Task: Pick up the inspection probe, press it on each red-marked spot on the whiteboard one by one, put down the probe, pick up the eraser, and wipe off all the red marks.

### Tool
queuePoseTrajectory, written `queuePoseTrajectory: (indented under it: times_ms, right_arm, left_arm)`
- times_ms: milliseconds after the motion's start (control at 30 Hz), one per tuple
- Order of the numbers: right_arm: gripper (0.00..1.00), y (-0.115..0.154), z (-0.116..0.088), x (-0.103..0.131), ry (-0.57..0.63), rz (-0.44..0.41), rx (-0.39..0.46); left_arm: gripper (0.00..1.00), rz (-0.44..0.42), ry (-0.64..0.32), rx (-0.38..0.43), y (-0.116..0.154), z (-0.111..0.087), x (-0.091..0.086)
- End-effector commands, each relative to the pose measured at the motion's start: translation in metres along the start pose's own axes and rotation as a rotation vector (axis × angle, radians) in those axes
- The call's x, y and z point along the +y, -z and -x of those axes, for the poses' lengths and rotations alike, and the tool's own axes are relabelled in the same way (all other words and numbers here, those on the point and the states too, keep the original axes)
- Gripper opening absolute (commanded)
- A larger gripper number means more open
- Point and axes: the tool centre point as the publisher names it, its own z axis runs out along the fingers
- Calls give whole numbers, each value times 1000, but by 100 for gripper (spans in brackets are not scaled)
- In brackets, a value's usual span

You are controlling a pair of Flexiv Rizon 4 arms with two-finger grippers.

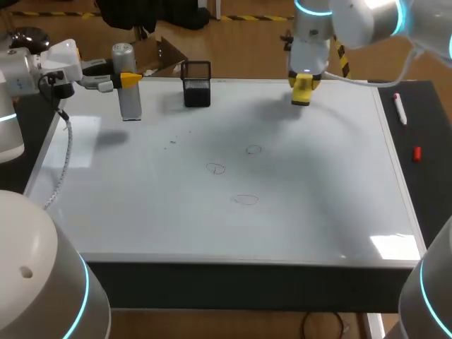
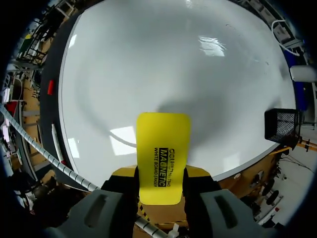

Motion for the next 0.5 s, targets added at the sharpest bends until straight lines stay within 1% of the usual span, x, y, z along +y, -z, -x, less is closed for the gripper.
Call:
queuePoseTrajectory:
  times_ms: [33,100,233,433,500]
  right_arm:
    - [0,10,-32,7,-23,-5,-50]
    - [0,8,-41,9,-28,-3,-40]
    - [0,1,-57,13,-51,32,-30]
    - [0,-8,-68,24,-56,64,3]
    - [0,-11,-73,23,-54,73,20]
  left_arm:
    - [0,-1,-2,-5,0,-1,-1]
    - [0,-1,-2,-5,0,-1,-1]
    - [0,-1,-2,-5,0,-1,-1]
    - [0,-1,-2,-5,0,-1,-1]
    - [0,-1,-2,-5,0,-1,-1]
